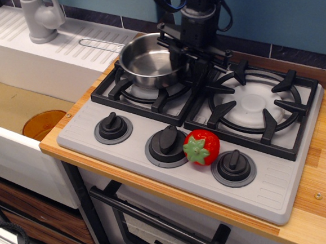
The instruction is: Put pot or pan on stove and put strawberry in pot or pan
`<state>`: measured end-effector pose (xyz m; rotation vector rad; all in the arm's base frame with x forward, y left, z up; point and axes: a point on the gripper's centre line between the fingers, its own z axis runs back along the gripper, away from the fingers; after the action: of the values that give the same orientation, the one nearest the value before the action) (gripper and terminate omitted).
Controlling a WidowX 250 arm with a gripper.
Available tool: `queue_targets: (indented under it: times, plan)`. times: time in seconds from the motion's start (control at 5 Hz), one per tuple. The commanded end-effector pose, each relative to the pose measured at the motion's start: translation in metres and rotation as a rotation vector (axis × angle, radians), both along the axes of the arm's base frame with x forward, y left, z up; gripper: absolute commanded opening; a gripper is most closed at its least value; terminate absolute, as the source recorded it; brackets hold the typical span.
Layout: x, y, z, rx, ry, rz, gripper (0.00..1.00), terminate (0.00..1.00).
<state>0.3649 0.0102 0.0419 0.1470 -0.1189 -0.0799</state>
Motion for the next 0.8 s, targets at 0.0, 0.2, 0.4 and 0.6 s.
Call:
queue_targets:
  times: [0.0, 0.2, 0.4, 0.6]
  plan:
    - [0.013, -0.001, 0.018, -0.004, -0.048, 0.008, 0.00, 0.00]
    - [0.014, -0.004, 0.028, -0.016, -0.049, 0.003, 0.00, 0.00]
    - [0.011, -0.004, 0.048, -0.022, -0.031, -0.003, 0.00, 0.00]
    - [0.014, 0.002, 0.069, -0.033, -0.003, -0.022, 0.00, 0.00]
